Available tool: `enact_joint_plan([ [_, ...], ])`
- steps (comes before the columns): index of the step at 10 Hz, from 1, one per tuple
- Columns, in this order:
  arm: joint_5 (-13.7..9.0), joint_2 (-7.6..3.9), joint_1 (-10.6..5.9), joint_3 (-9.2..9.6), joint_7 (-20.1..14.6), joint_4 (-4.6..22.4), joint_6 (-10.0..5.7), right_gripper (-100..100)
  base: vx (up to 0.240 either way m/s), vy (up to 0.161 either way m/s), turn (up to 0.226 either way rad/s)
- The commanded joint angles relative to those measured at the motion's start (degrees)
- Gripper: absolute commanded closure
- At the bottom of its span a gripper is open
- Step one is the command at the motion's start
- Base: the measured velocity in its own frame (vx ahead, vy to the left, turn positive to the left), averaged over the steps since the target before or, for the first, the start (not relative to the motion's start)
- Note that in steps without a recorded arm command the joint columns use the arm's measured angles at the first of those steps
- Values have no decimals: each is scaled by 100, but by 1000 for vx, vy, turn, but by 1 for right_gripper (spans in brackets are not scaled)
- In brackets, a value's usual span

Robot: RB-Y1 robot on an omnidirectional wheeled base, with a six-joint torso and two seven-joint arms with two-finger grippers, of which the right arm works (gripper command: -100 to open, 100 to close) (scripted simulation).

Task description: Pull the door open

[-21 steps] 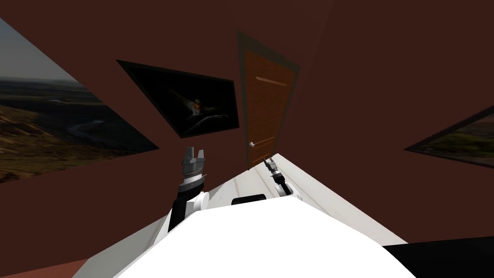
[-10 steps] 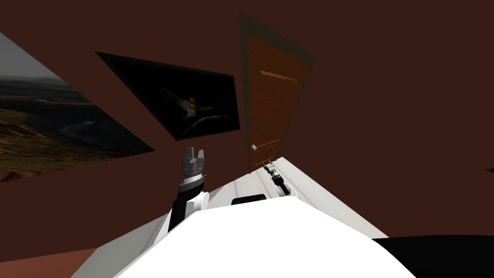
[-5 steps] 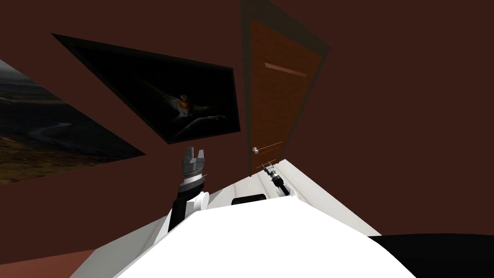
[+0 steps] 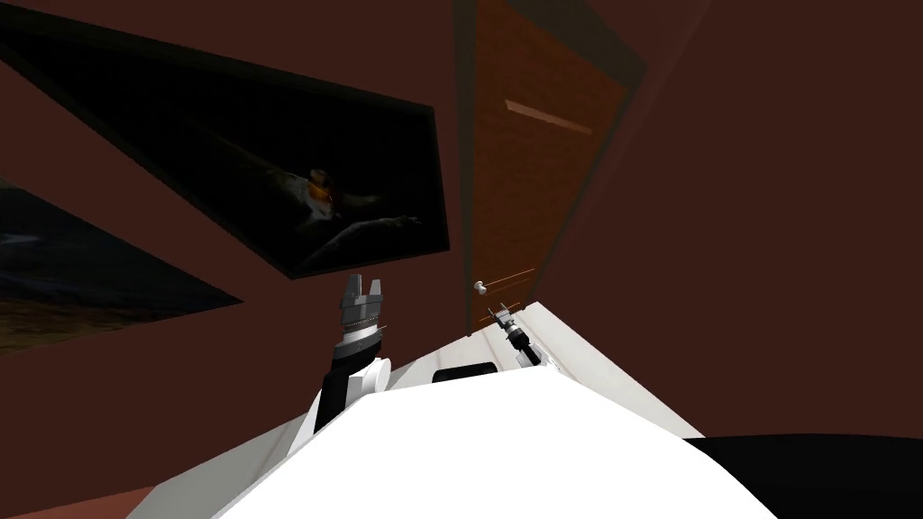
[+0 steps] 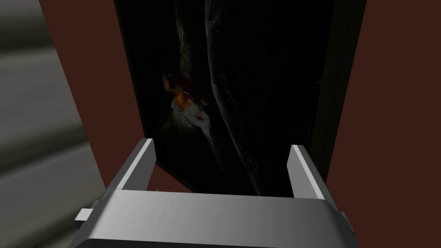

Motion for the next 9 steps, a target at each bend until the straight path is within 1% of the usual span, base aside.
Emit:
enact_joint_plan([
  [1,1,8,-8,-15,16,5,6,-100,-93,-27,79],
  [5,6,43,-45,-80,86,29,33,-100,-179,-17,84],
  [7,13,90,-90,-161,174,60,66,-100,-200,-24,180],
  [9,24,190,-179,-321,342,121,132,-100,-190,4,273],
])
